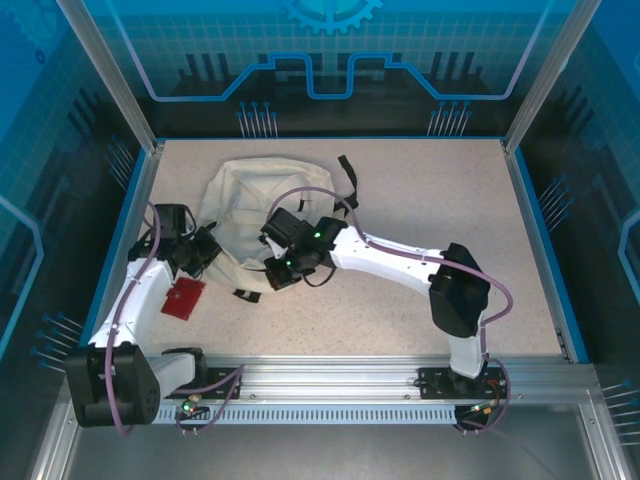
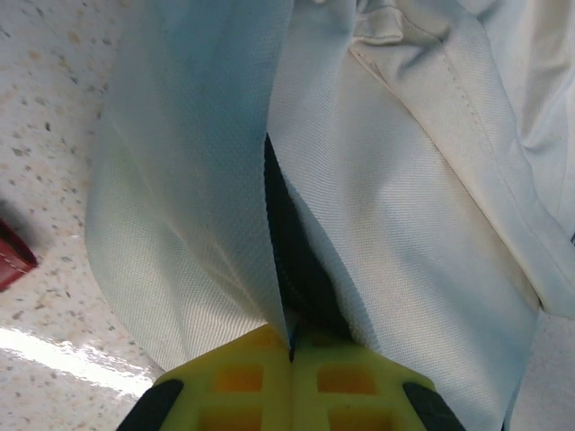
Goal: Pack the student bag
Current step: Zip the student bag at the center of the table.
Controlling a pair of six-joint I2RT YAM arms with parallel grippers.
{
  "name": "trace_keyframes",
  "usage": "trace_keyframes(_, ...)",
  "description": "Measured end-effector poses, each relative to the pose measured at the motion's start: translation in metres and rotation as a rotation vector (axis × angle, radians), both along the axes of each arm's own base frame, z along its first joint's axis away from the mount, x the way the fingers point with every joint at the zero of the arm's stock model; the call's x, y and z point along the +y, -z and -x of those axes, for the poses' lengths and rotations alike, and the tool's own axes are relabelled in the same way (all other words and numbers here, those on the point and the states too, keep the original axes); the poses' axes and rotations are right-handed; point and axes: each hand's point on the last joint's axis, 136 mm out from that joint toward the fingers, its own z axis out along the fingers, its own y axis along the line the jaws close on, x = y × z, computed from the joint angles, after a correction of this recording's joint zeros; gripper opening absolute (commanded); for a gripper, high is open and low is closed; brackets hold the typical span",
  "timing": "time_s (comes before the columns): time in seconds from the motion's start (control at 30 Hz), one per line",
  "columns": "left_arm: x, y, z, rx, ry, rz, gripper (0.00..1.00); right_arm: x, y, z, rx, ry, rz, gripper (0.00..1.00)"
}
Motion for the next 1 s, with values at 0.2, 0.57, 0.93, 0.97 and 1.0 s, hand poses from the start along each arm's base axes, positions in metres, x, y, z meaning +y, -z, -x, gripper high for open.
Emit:
trace_keyframes(0.2, 0.006, -0.008, 0.014, 0.021, -0.016, -0.036, 0.56, 0.006, 0.001, -0.004, -0.003, 0.005, -0.009, 0.00)
trace_keyframes(0.57, -0.026, -0.028, 0.051, -0.071, -0.081, 0.179, 0.70, 0.002, 0.000, -0.009, -0.003, 0.024, -0.009, 0.00)
trace_keyframes(0.93, -0.073, -0.009, 0.038, -0.026, -0.060, 0.374, 0.63, -0.005, -0.003, -0.011, -0.025, 0.022, 0.016, 0.00)
trace_keyframes(0.97, -0.075, -0.007, 0.037, -0.023, -0.060, 0.379, 0.60, -0.007, -0.002, -0.011, -0.026, 0.023, 0.022, 0.00)
trace_keyframes(1.0, -0.076, -0.006, 0.035, -0.020, -0.063, 0.385, 0.58, -0.008, -0.001, -0.011, -0.028, 0.022, 0.028, 0.00)
